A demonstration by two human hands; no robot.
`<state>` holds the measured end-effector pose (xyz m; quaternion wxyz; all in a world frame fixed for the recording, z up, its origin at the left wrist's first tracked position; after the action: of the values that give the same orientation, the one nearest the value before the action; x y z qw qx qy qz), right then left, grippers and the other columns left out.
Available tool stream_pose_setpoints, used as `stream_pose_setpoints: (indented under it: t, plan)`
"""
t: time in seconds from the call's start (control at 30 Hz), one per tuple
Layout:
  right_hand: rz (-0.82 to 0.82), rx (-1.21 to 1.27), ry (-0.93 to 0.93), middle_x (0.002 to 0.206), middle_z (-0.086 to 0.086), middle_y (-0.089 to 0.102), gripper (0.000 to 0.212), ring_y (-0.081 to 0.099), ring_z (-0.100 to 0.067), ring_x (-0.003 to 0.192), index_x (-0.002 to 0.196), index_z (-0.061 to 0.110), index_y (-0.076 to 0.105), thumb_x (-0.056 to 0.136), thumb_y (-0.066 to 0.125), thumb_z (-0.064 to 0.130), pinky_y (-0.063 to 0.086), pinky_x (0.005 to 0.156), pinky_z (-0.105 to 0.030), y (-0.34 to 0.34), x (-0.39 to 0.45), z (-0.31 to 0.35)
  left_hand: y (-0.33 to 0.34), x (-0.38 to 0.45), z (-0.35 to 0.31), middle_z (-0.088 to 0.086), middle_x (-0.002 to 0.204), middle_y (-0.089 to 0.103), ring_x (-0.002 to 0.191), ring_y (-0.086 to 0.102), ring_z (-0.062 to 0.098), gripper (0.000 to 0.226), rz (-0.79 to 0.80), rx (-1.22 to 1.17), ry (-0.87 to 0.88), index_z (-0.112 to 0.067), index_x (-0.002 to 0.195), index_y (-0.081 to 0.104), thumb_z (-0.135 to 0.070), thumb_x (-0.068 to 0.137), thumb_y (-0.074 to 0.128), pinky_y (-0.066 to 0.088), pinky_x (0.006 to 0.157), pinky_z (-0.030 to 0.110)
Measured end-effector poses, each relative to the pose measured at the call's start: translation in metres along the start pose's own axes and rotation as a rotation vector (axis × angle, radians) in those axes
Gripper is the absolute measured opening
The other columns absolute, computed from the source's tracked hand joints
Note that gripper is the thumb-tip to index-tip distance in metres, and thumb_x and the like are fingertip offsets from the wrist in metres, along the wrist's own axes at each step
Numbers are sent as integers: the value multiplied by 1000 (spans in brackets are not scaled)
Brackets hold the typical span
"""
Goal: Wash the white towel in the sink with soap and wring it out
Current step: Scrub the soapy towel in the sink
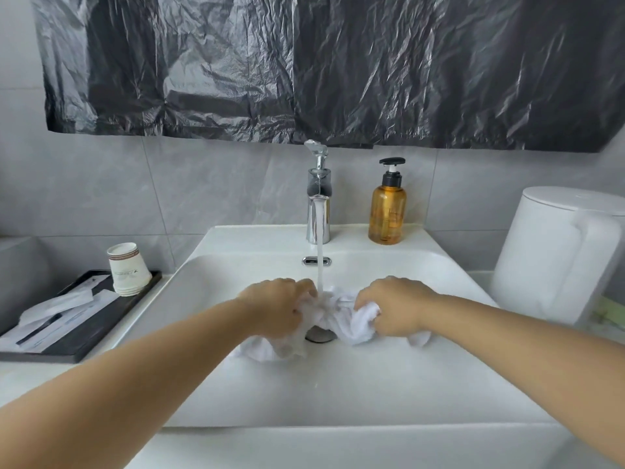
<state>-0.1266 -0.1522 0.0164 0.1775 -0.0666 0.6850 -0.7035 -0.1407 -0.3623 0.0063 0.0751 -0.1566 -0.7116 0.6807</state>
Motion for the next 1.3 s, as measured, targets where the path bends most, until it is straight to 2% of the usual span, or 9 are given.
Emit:
stream_pose_setpoints:
  t: [0.17,0.3,0.43,0.5,0.6,0.7,0.9,1.1,1.3]
  plan:
    - [-13,637,187,62,-1,46,13,42,-18,61,56,15,46,67,52,16,31,58,-30,-39,-8,-25,-29,-16,20,5,86,63,69,54,21,36,21,-845,4,-11,119,51,-11,84,58,42,45,20]
    - [60,1090,354,54,-2,48,18,47,-16,48,59,18,44,76,49,13,33,52,-23,-45,-9,-32,-29,-8,55,-5,86,66,80,59,30,26,68,-802,42,-32,84,75,-56,75,69,46,74,31]
    - [-108,480,441,81,-10,63,24,57,-25,67,82,12,55,88,58,34,41,54,-23,-31,3,-33,-19,-4,59,11,119,65,97,62,29,40,107,-612,-225,-3,125,56,-35,105,42,46,71,31]
    - [-242,121,299,122,-12,57,40,57,-29,103,117,12,53,95,50,45,50,77,-32,-28,2,-23,-21,-3,57,9,111,70,98,68,36,43,17,-600,-312,-3,122,56,-39,106,38,53,68,35]
    - [-42,139,14,156,-5,24,68,26,-27,143,152,31,22,93,48,56,32,112,-44,-14,-8,-1,-29,-11,51,2,128,63,114,64,28,43,-70,-658,-200,-18,131,54,-45,98,55,52,93,36]
    - [203,-8,-79,164,2,-9,82,-10,-24,151,152,46,-5,88,39,72,10,118,-57,19,-10,12,-15,-28,21,-6,159,30,145,33,16,79,201,-334,41,-38,155,19,-57,90,61,31,113,30]
    - [208,-172,-83,161,1,-26,95,-23,-31,147,146,37,-32,86,27,80,-5,113,-68,55,4,18,39,-21,-4,3,164,-25,153,-16,26,109,308,234,104,-29,146,-36,-80,86,39,2,122,56]
    - [205,-132,-101,161,6,-24,93,-24,-26,148,148,38,-28,86,29,79,-7,113,-66,53,21,10,35,-2,4,-6,167,-10,154,-3,18,86,237,155,150,-27,153,-25,-53,100,38,3,124,45]
    - [27,-142,-223,153,5,34,68,33,-20,138,155,30,9,96,42,37,35,100,-37,38,5,7,25,-5,17,-8,159,31,140,39,24,69,253,-21,148,-39,157,6,-23,102,43,32,114,40]
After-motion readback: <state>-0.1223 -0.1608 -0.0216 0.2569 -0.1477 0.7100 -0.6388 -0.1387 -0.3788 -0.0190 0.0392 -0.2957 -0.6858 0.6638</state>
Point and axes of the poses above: each hand's wrist, its own x-axis towards the middle knuckle, its own y-axis out of the palm, z = x × y, the point moved 2 cm from there along x, towards the middle knuckle
